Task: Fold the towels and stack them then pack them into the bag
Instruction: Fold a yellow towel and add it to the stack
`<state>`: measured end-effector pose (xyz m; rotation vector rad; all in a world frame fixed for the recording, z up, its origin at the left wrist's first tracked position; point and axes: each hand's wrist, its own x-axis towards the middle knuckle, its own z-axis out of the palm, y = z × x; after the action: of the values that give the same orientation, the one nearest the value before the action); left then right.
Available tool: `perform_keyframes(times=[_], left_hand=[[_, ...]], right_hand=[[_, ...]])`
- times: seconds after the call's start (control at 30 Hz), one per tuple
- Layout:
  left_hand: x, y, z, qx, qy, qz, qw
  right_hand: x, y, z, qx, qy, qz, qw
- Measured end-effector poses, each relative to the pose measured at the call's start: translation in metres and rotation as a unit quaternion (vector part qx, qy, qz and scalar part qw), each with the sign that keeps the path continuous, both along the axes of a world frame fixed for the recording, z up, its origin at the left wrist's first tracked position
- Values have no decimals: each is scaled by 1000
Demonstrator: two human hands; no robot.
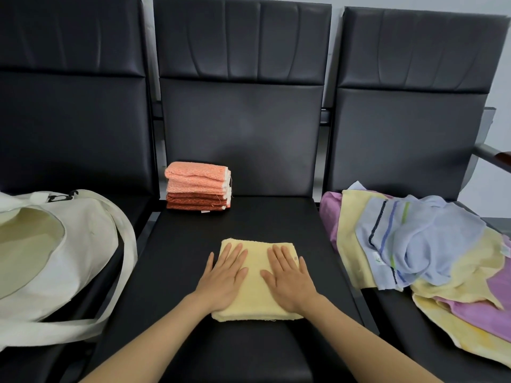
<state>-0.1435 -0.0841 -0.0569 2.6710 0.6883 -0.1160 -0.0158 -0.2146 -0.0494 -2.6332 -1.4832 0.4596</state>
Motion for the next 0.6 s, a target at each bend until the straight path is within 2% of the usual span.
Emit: perform_keyframes(times=[0.17,0.2,0.3,0.37,0.47,0.6], left_hand=[[-1,-2,4,-9,22,23,999],[-1,-3,6,-9,17,48,999],[1,-3,16,23,3,158,987],[3,0,25,23,43,198,979],[3,6,30,-35,103,229,967],[2,10,32,-84,120,221,964]], right_hand=[[0,0,8,-27,34,-6,999],[0,0,12,-6,30,-14,999],[3,0,28,93,-46,-116,988],[8,-3,38,54,-47,-188,980],[15,-6,39,-38,37,-228,972],[18,-4,38,-22,158,-250,955]])
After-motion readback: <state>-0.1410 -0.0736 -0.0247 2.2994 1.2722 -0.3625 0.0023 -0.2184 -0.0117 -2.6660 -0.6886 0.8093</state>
